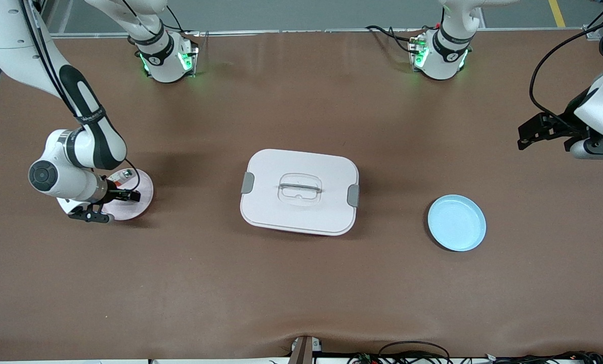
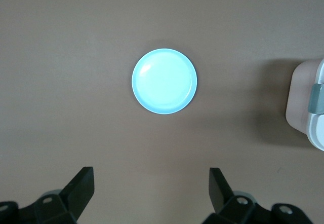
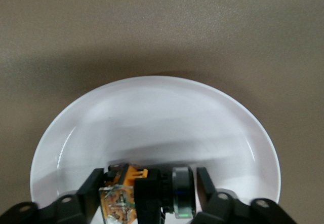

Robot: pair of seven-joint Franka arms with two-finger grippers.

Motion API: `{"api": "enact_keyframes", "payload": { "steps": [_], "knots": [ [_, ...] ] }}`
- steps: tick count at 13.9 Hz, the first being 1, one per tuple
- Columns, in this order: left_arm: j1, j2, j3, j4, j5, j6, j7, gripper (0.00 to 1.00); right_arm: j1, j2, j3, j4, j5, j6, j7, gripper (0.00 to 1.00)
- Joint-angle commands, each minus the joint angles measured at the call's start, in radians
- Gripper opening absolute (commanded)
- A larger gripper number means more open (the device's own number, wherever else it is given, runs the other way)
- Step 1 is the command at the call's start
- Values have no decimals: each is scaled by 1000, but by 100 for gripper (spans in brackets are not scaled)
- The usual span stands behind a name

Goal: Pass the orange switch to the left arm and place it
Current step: 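Lower the right gripper and close it on the orange switch, then lift the switch over the box with the right gripper while the left gripper approaches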

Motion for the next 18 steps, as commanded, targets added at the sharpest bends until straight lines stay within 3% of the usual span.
{"api": "enact_keyframes", "payload": {
  "steps": [1,2,4,6,9,15,18],
  "knots": [
    [-1,5,-4,18,10,-18,9,100,-23,9,17,16,-10,-16,4,5],
    [-1,6,-4,18,10,-18,9,100,-23,9,17,22,-3,-30,10,0],
    [-1,5,-4,18,8,-18,9,100,-29,9,17,60,4,-91,10,0],
    [-1,5,-4,18,8,-18,9,100,-35,9,22,136,19,-238,13,0],
    [-1,3,-7,25,4,-18,9,100,-26,9,22,241,155,-437,26,0],
    [3,-11,-19,71,-156,-30,7,100,26,3,29,382,322,-727,268,0],
    [5,-9,-16,90,-283,-30,10,100,73,0,29,421,399,-786,407,0]
  ]
}}
